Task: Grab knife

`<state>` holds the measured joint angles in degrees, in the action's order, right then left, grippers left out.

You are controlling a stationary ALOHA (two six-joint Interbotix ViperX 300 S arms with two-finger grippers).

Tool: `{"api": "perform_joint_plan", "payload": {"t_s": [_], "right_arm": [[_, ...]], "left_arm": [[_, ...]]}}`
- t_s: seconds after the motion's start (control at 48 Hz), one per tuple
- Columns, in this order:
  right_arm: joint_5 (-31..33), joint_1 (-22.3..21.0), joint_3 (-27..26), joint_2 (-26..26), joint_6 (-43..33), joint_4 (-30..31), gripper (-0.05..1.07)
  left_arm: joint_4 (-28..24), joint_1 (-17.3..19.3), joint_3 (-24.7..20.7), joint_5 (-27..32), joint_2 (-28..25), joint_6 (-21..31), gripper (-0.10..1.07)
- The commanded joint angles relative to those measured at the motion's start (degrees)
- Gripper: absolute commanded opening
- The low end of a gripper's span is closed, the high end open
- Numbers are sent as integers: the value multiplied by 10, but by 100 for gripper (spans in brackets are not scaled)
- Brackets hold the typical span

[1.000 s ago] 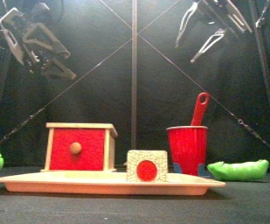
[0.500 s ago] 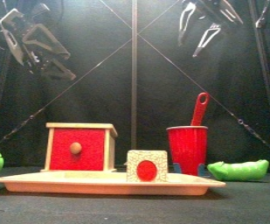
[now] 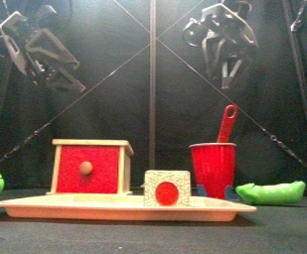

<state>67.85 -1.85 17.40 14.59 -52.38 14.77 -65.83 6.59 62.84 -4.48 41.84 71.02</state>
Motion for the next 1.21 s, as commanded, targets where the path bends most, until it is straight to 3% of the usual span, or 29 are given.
{"api": "perform_joint_plan", "payload": {"t_s": [0.0, 0.271, 0.625, 1.188], "right_arm": [[25, -7, -29, -11, 36, 0, 85], [93, -3, -85, -76, 143, 2, 85], [185, 1, -115, -156, 237, 31, 85], [203, -3, -112, -205, 304, 40, 85]], "left_arm": [[-1, 6, -6, -4, -1, -1, 100], [-1, 6, -4, -4, -1, -1, 100], [-1, 7, -2, -4, -2, -1, 100], [-1, 6, 0, -4, -1, -2, 100]]}}
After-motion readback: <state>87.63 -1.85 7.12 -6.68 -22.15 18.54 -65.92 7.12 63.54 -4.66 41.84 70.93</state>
